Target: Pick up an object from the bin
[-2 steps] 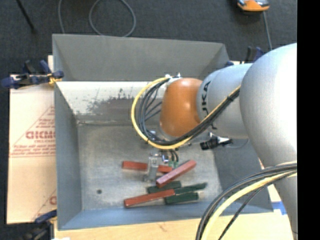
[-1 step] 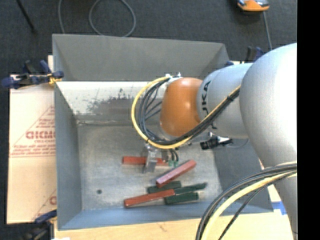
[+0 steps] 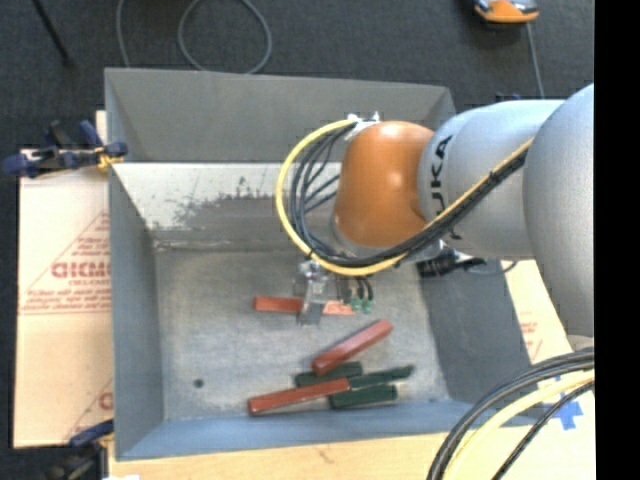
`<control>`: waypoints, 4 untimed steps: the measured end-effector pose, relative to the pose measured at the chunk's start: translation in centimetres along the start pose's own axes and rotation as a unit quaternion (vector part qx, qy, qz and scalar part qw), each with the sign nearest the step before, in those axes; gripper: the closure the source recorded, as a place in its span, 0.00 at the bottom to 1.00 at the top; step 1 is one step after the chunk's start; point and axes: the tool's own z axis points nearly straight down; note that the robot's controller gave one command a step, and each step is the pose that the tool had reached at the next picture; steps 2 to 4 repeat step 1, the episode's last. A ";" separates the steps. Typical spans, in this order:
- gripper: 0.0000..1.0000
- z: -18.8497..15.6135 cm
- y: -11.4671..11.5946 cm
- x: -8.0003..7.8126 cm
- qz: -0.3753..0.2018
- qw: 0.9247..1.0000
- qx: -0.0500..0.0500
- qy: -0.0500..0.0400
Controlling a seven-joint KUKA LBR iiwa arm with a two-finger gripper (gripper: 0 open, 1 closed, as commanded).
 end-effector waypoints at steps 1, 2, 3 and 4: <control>1.00 -3.0 -0.1 -0.2 0.002 1.000 0.000 0.001; 1.00 -3.0 -0.1 -0.2 0.002 1.000 0.000 0.001; 1.00 -3.0 -0.1 -0.2 0.002 1.000 0.000 0.001; 1.00 -3.0 -0.1 -0.2 0.002 1.000 0.000 0.001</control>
Offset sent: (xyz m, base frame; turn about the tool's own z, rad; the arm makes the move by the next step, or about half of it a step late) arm 0.0001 -0.0001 0.0276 0.0000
